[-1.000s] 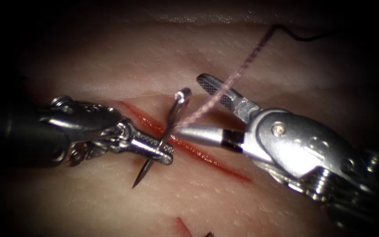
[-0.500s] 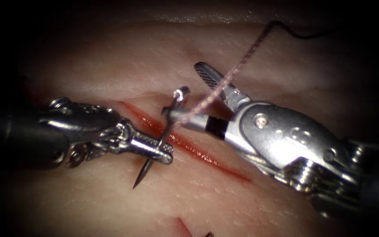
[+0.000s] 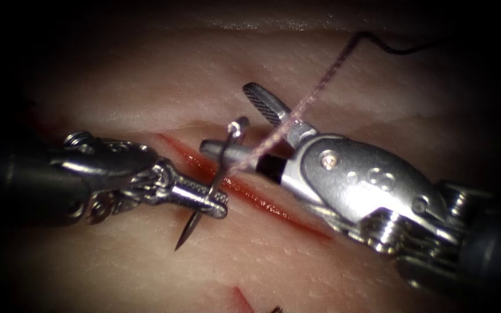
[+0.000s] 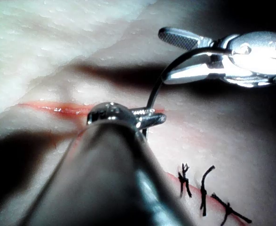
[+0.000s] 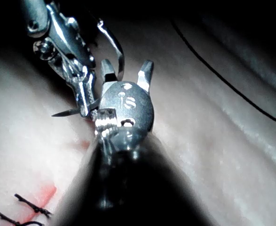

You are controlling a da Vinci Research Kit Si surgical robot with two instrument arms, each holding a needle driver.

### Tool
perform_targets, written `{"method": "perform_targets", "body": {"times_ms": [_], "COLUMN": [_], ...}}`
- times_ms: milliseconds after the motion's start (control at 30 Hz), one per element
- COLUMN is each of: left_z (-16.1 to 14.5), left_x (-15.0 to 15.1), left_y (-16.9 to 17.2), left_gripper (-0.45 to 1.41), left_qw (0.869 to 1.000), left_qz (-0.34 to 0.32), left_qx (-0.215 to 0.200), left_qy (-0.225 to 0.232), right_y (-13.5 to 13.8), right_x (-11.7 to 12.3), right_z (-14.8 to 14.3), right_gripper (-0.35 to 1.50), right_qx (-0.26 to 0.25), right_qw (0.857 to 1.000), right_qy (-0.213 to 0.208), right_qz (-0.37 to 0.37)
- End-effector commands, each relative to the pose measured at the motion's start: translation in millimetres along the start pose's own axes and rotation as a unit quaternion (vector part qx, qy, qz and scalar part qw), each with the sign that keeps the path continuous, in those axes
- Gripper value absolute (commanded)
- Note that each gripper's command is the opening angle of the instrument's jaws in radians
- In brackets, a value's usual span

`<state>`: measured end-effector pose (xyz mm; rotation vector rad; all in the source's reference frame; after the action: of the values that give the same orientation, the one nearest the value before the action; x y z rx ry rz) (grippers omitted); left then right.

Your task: Wound Closure

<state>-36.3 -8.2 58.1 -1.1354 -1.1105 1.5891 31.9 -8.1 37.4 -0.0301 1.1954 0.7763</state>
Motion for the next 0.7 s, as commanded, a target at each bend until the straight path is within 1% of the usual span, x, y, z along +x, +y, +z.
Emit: {"method": "perform_targets", "body": {"times_ms": [33, 200, 300, 333, 367, 400, 433, 467, 500, 533, 567, 600, 633, 700], "left_z": [0.7, 0.8, 0.8, 0.9, 1.0, 1.0, 1.1, 1.2, 1.2, 1.0, 1.0, 0.3, 0.3, -0.1], "left_x": [0.2, 0.1, -0.2, -0.4, -0.5, -0.6, -0.5, -0.4, -0.4, -0.2, -0.2, -0.1, -0.1, -0.2], "left_y": [-0.4, -0.2, 0.2, 0.5, 0.7, 0.9, 1.1, 1.2, 1.2, 1.3, 1.3, 1.3, 1.3, 1.3], "left_gripper": [-0.45, -0.45, -0.45, -0.33, 0.12, 0.64, 1.01, 1.23, 1.35, 1.40, 1.40, 1.40, 1.40, 1.40], "left_qw": [1.000, 1.000, 1.000, 1.000, 1.000, 0.999, 0.999, 0.998, 0.997, 0.995, 0.995, 0.991, 0.991, 0.988], "left_qz": [0.001, 0.000, 0.000, 0.002, 0.013, 0.027, 0.041, 0.055, 0.073, 0.096, 0.096, 0.131, 0.131, 0.151], "left_qx": [-0.002, -0.005, -0.007, -0.002, 0.001, 0.002, 0.003, 0.002, 0.000, -0.001, -0.001, 0.015, 0.015, 0.026], "left_qy": [-0.001, -0.002, -0.007, -0.015, -0.020, -0.024, -0.024, -0.024, -0.025, -0.027, -0.027, -0.022, -0.022, -0.021], "right_y": [-0.1, -0.1, 0.0, 0.1, 0.2, 0.4, 0.6, 0.7, 0.9, 1.2, 1.2, 1.9, 1.9, 2.6], "right_x": [0.2, 0.0, -0.4, -0.7, -0.8, -0.9, -0.9, -1.0, -1.0, -1.0, -1.0, -0.9, -0.9, -0.8], "right_z": [0.8, 0.9, 0.9, 0.9, 0.9, 0.9, 0.9, 0.9, 0.9, 0.9, 0.9, 0.8, 0.8, 0.7], "right_gripper": [-0.35, -0.35, -0.35, -0.35, -0.35, -0.35, -0.35, -0.35, -0.35, -0.35, -0.35, -0.35, -0.35, -0.35], "right_qx": [0.001, 0.002, 0.014, 0.022, 0.025, 0.025, 0.026, 0.026, 0.029, 0.032, 0.032, 0.041, 0.041, 0.050], "right_qw": [1.000, 1.000, 1.000, 1.000, 1.000, 0.999, 0.999, 0.999, 0.999, 0.999, 0.999, 0.998, 0.998, 0.998], "right_qy": [0.007, 0.013, 0.018, 0.019, 0.018, 0.018, 0.018, 0.018, 0.019, 0.020, 0.020, 0.021, 0.021, 0.019], "right_qz": [0.000, 0.000, -0.002, -0.004, -0.005, -0.005, -0.005, -0.005, -0.002, -0.011, -0.011, -0.030, -0.030, -0.042]}}
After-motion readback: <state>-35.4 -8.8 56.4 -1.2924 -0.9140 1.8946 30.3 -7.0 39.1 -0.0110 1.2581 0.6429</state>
